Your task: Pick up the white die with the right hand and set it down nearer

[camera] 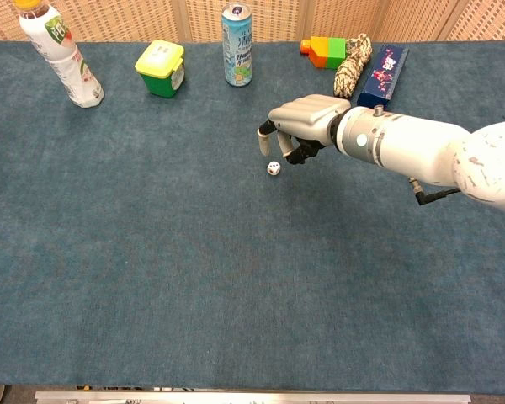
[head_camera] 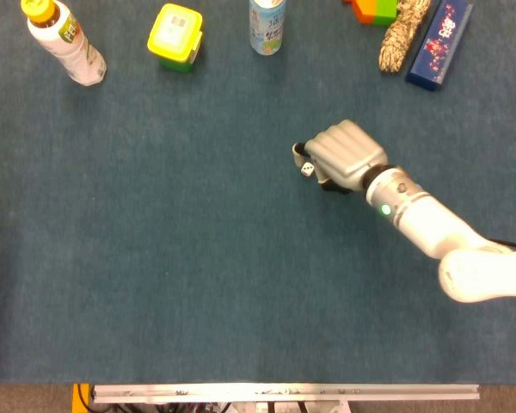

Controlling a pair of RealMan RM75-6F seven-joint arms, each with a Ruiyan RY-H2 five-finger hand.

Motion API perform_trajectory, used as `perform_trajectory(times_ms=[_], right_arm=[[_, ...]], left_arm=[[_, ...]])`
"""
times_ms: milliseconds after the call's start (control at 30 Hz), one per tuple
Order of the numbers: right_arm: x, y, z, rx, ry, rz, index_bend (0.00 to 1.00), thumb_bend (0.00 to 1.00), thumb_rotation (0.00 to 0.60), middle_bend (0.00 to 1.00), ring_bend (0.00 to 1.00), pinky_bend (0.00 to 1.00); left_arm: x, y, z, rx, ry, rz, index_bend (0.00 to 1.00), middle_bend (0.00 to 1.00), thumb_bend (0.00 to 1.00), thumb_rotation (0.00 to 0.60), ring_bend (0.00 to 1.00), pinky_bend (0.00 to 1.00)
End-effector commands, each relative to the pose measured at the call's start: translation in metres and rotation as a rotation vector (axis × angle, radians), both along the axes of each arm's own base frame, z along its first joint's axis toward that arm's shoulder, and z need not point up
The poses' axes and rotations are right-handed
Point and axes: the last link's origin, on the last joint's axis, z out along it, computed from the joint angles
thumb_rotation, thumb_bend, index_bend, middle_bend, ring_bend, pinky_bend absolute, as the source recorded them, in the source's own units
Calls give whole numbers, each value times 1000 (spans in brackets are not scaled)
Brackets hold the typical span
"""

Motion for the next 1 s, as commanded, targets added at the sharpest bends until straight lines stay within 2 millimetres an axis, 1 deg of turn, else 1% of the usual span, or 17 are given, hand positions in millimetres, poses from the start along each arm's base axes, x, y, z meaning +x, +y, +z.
perform_trajectory(times_ms=[33, 100, 233, 367, 467, 533, 600, 767, 1000], right_arm=[[0, 1, -6, 6, 24, 1, 384, 1000, 561, 1000, 1000, 1000], [2, 1, -8, 7, 30, 1, 373, 1000, 559, 1000, 1000, 1000], [4, -1, -8, -26, 22, 21, 299, 1000, 556, 1000, 1000, 1000], [3, -3, -5, -65, 14, 40, 298, 1000, 561, 1000, 1000, 1000], [1, -5, -5, -79, 8, 43, 340, 1000, 563, 1000, 1000, 1000], [1, -5, -5, -87, 5, 47, 399, 1000, 562, 1000, 1000, 1000], [0, -6, -7, -101, 4, 57, 428, 1000, 561, 1000, 1000, 1000], [0, -5, -11, -83, 1, 48, 431, 976, 561, 1000, 1000, 1000], [2, -5, -18, -66, 18, 41, 431, 976, 559, 1000, 1000, 1000]], left_arm=[[0, -1, 1, 2, -1, 0, 201, 225, 203, 600, 256, 101], [-1, -1, 1, 3, -1, 1, 201, 225, 203, 600, 256, 101], [-1, -2, 2, 7, -2, 1, 201, 225, 203, 600, 256, 101], [-2, -2, 2, 6, -1, 2, 201, 225, 202, 600, 256, 101], [-2, -2, 2, 5, 0, 2, 201, 225, 202, 600, 256, 101], [-1, -2, 2, 5, -1, 1, 201, 225, 202, 600, 256, 101], [-1, -2, 2, 6, -2, 0, 201, 225, 202, 600, 256, 101], [-1, -3, 2, 7, -3, 2, 201, 225, 202, 600, 256, 101], [0, -3, 2, 9, -3, 1, 201, 225, 203, 600, 256, 101]])
